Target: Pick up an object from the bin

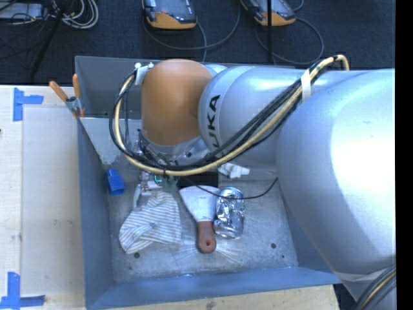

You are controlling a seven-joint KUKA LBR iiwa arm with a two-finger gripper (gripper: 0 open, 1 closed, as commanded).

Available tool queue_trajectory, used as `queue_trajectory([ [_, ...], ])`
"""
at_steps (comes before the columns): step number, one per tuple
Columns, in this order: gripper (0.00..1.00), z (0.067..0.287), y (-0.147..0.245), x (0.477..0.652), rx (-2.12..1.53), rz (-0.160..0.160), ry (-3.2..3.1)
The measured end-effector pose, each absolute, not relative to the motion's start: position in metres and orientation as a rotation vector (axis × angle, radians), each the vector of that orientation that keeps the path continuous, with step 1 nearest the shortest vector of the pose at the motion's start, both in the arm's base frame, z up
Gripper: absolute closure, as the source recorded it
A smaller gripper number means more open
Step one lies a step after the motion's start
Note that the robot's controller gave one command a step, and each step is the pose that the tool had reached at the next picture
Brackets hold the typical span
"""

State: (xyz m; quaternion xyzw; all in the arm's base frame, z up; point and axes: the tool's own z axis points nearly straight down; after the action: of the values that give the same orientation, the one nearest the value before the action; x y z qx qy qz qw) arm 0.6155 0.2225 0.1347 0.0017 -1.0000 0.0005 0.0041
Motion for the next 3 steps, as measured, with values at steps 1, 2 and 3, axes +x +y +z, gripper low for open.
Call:
queue_trajectory([
  [1,0.0,0.14,0.222,0.618,-0.002,-0.001,-3.141],
  [2,0.0,0.091,0.222,0.593,0.487,-0.005,-3.117],
  [3,0.0,0.094,0.222,0.595,0.561,-0.005,-3.105],
])
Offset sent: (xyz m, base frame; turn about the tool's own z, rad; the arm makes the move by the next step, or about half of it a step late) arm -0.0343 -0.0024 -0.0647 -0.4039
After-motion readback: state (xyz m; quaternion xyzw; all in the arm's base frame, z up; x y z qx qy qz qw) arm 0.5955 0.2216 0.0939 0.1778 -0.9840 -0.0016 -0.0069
